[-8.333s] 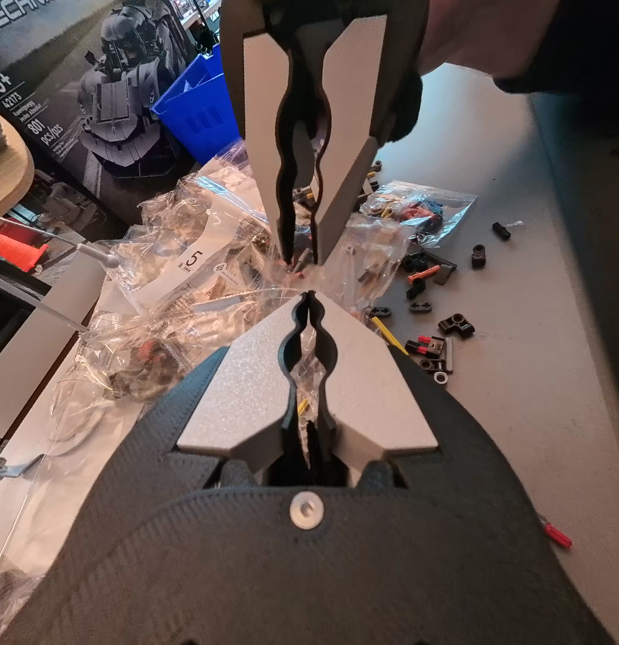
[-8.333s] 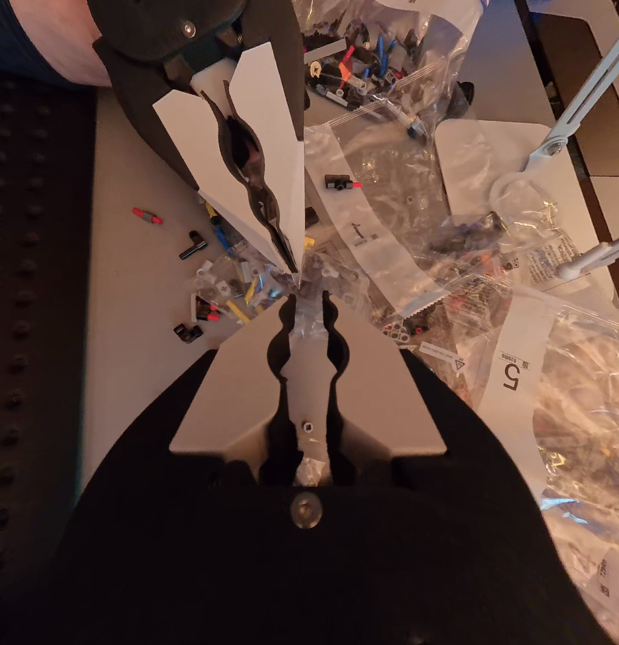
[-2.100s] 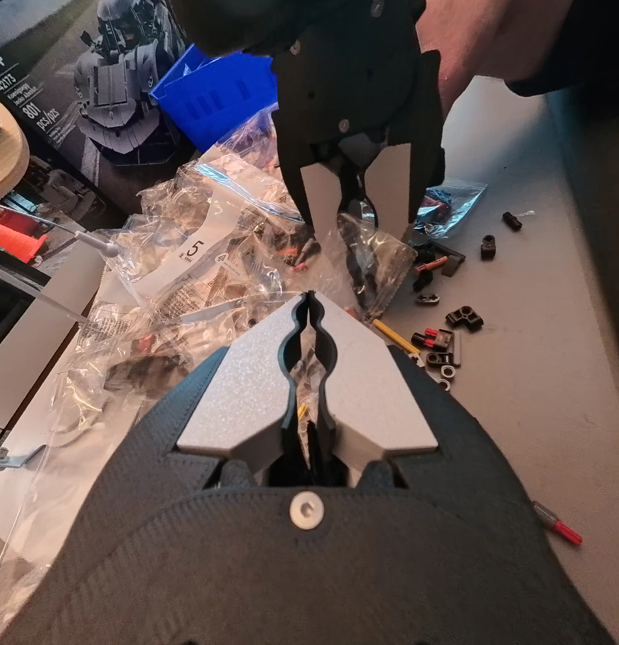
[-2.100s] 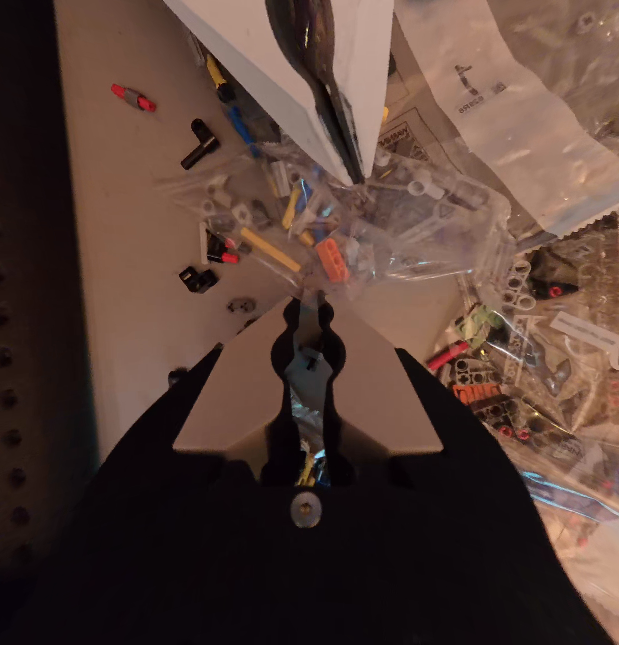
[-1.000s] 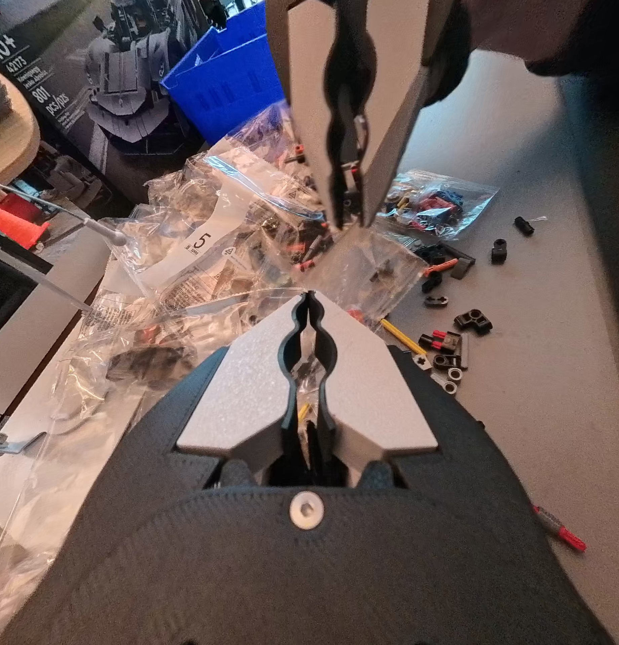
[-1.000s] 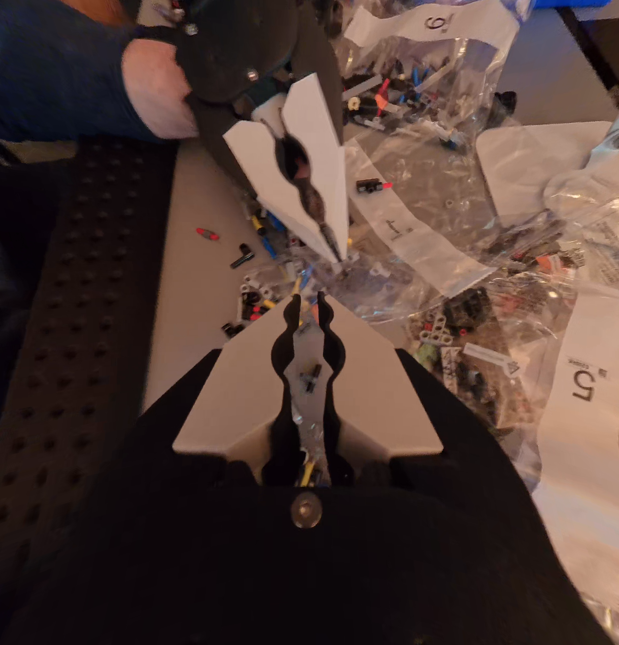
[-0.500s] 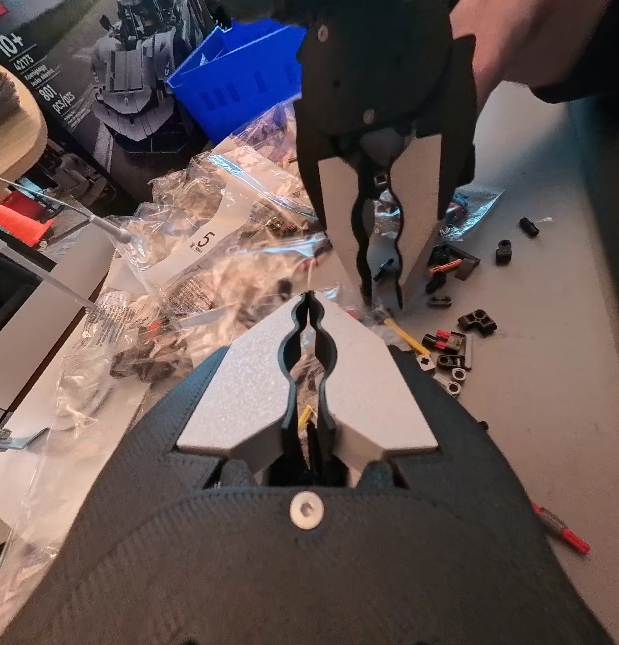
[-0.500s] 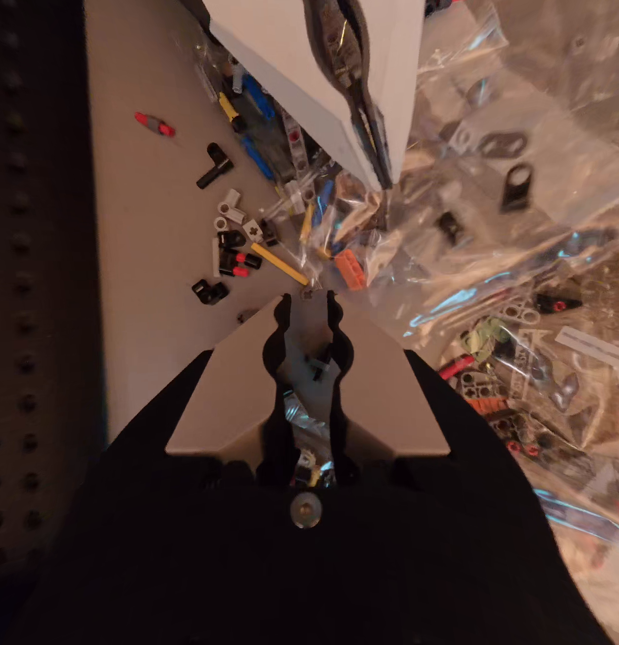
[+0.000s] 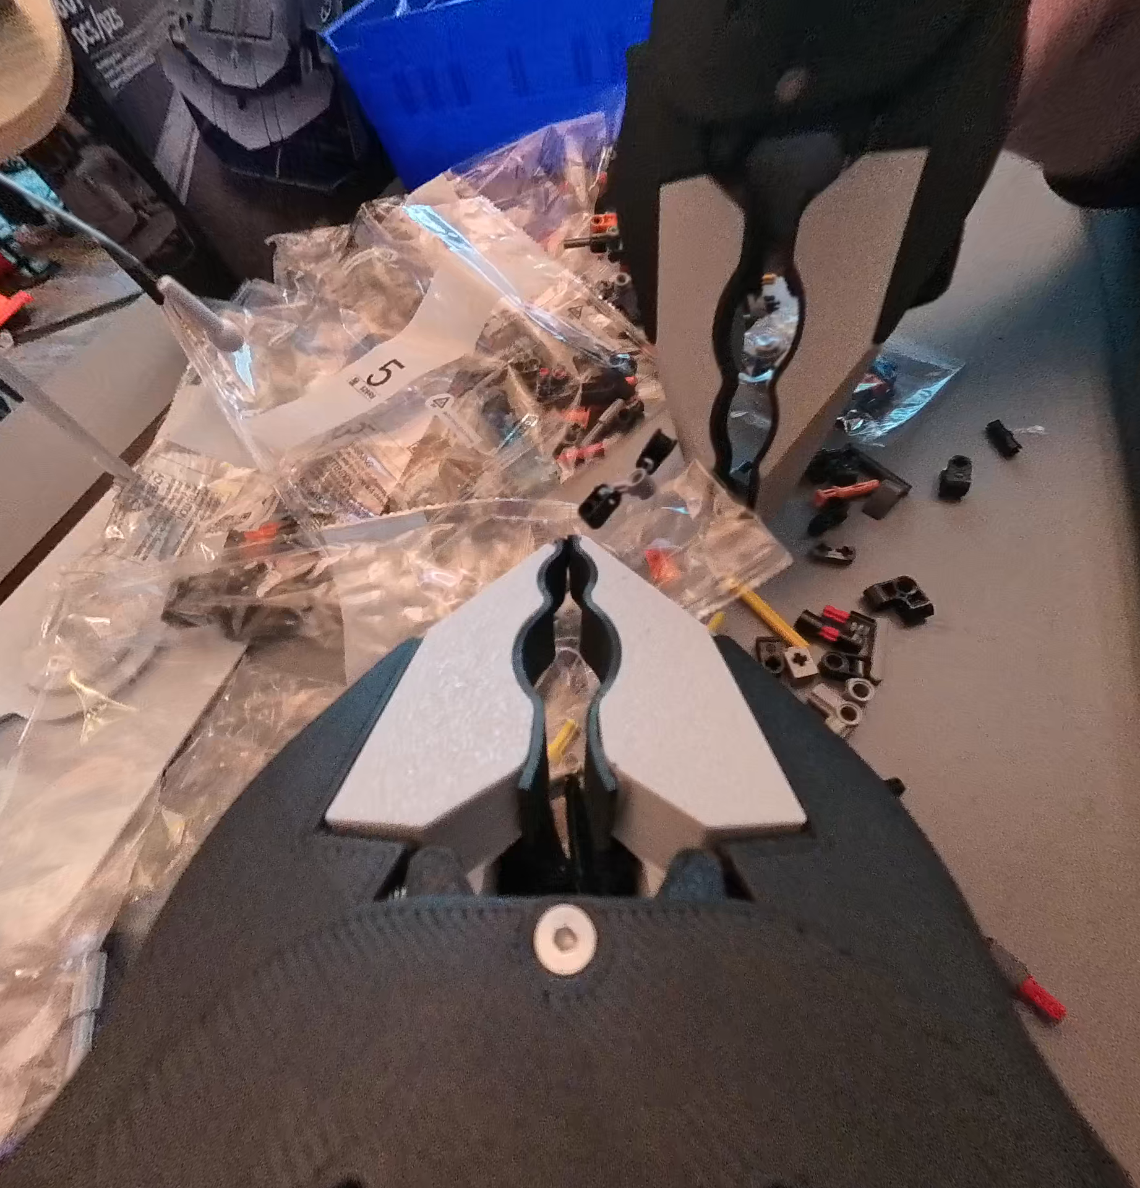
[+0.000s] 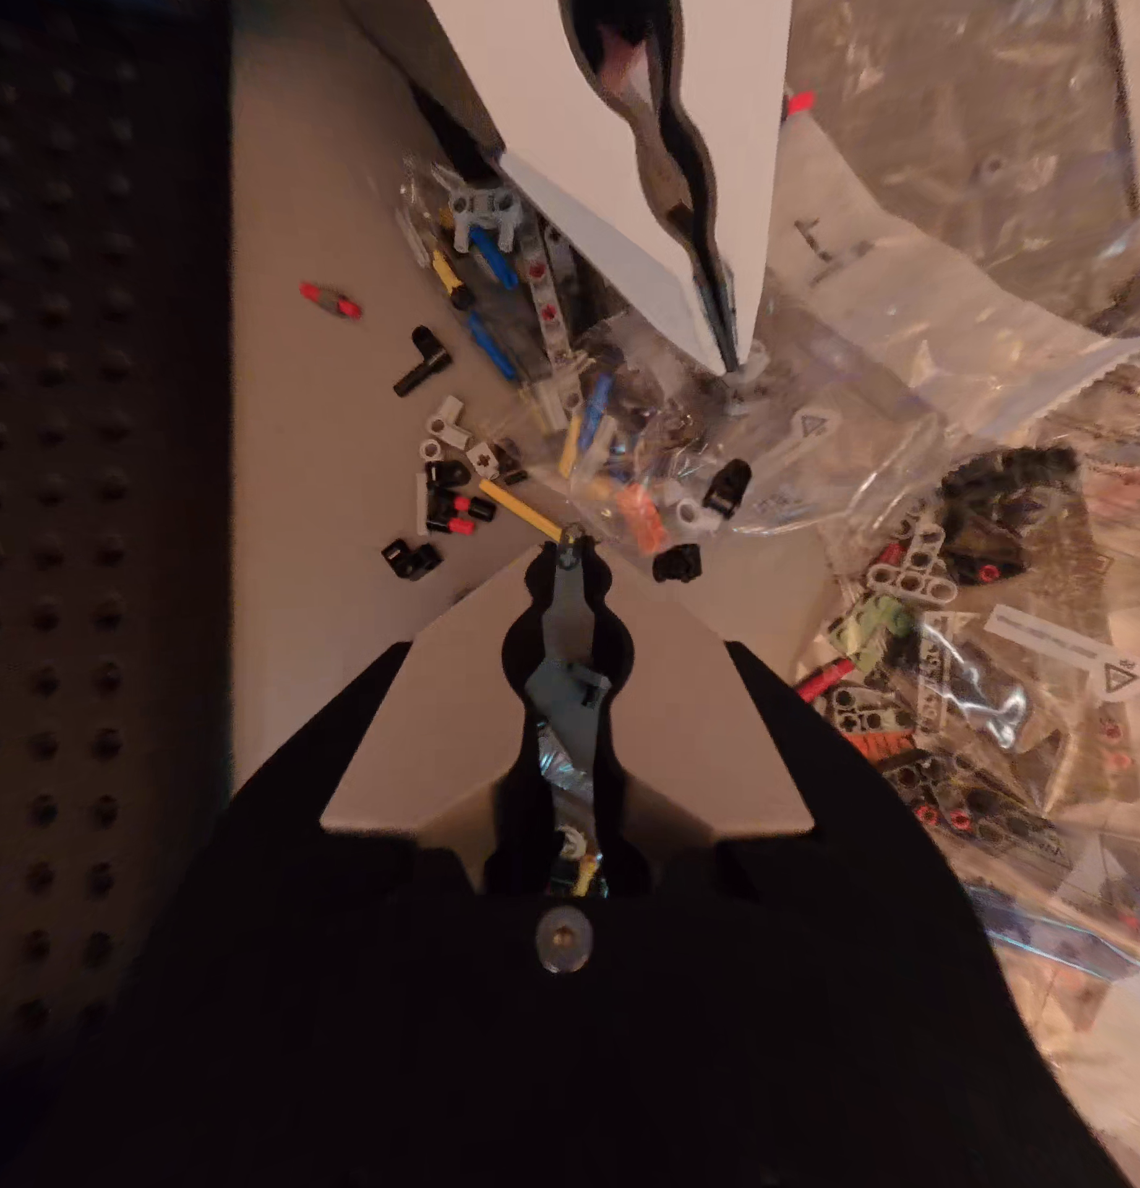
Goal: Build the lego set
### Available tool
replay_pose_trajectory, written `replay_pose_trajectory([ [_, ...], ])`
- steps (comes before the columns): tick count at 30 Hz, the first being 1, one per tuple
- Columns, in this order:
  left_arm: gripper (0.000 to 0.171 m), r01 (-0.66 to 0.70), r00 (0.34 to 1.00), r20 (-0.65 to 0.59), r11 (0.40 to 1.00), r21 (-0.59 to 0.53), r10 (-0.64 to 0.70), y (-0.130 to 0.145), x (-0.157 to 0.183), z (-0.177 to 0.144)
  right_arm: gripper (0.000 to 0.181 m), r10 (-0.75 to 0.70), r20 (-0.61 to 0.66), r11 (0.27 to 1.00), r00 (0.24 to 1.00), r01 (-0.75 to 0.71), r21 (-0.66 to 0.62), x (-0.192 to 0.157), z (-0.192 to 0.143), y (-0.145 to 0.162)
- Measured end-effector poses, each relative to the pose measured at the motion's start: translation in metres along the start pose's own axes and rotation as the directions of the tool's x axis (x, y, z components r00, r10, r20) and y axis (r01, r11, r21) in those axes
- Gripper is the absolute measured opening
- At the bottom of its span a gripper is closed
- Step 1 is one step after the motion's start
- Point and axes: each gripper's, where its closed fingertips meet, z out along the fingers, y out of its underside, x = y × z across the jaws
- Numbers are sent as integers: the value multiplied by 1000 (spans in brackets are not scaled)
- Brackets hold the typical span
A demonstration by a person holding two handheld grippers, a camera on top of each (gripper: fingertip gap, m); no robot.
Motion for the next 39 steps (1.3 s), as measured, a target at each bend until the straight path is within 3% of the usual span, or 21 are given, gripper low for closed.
replay_pose_trajectory([
  [1, 0, 13, 1000, -4, 1000, 0, -13, 0, 0, 0, 5, -6, -12, 1000, 1000, 6, 13, 1, -3, -2],
  [8, 0, 146, 989, -27, 986, 76, -144, -8, -9, -7, 5, 7, -6, 989, 1000, -6, 144, 1, -29, -16],
  [19, 0, 141, 989, -63, 987, 75, -136, -9, -2, -5, 5, 26, -113, 919, 993, 21, 394, 17, -64, -55],
  [23, 0, 143, 988, -73, 986, 89, -137, -12, 0, -5, 5, 50, -145, 946, 988, 0, 324, 26, -46, -47],
  [27, 0, 151, 987, -65, 984, 92, -145, -12, -3, -7, 18, 61, -180, 950, 982, -1, 313, 33, -44, -47],
  [30, 0, 162, 986, -50, 982, 97, -157, -12, -7, -8, 14, 92, -179, 935, 980, -23, 353, 35, -62, -44],
  [32, 0, 172, 985, -38, 980, 96, -169, -11, -10, -9, 0, 63, -114, 937, 991, -19, 349, 24, -65, -38],
  [35, 0, 185, 983, -27, 978, 92, -183, -9, -13, -9, 9, 41, 17, 973, 999, -44, 226, 3, -44, -21],
  [39, 0, 185, 983, -16, 978, 92, -184, -9, -15, -10, 15, -46, 42, 998, 998, 44, 45, -11, -3, -7],
])
